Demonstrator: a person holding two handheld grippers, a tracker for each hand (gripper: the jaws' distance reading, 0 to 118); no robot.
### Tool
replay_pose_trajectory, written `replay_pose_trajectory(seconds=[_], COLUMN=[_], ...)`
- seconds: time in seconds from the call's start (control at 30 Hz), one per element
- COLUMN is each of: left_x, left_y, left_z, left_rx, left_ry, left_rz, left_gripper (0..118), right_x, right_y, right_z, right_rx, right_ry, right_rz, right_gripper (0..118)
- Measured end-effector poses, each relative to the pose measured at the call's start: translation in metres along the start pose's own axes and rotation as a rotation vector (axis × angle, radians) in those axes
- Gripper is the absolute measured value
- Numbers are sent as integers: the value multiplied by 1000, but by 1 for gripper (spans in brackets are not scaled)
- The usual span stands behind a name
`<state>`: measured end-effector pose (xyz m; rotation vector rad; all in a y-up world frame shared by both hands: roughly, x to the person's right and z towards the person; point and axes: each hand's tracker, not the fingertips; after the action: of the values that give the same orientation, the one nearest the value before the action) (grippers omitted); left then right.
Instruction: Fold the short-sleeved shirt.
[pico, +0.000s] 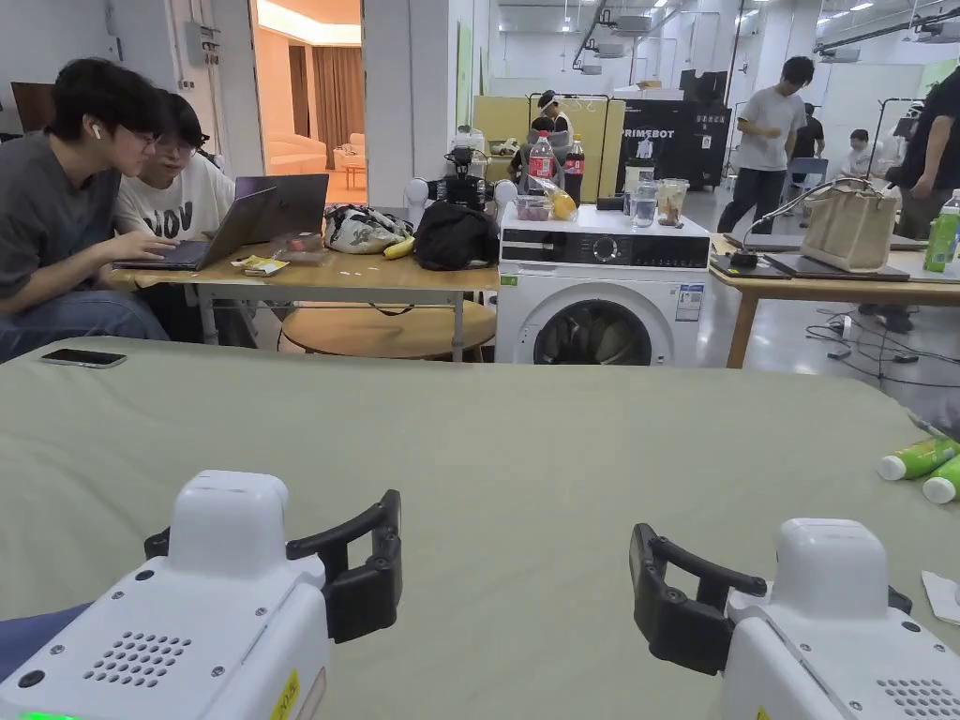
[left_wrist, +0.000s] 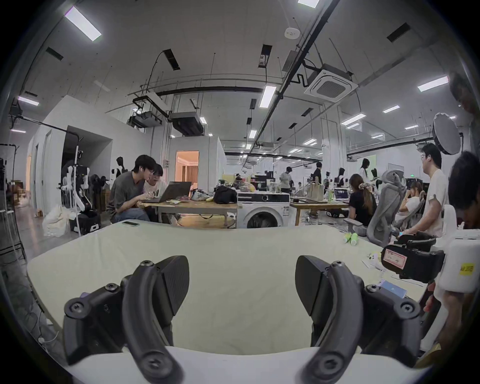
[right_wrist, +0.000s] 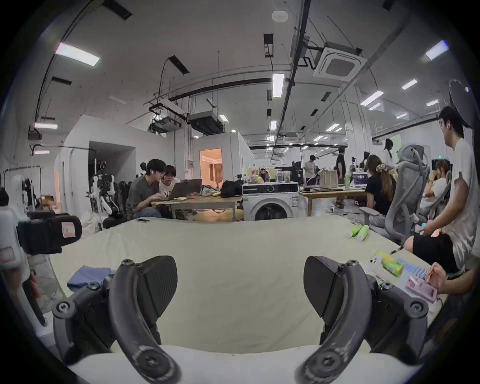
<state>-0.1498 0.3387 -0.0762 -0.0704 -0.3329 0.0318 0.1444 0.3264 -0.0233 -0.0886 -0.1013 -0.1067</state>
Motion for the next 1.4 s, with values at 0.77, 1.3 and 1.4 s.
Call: replay_pose_trajectory(seconds=[0.77,1.3,1.4], left_x=[5,9,10], left_y=[1,1,2], left_z=[-2,-5,-4], left_rx=[-12,-22,-17], left_ry=[-31,-41,-46], left_rz=[31,26,21], left_gripper=[85,85,85], right_x=[20,11,11], right_y=[16,14,13], right_z=[-23,-25,-23], right_rx=[-239,-227,-204], right_ry=[129,106,104], right_rz=[-531,-489,-471], right_gripper=[101,101,101])
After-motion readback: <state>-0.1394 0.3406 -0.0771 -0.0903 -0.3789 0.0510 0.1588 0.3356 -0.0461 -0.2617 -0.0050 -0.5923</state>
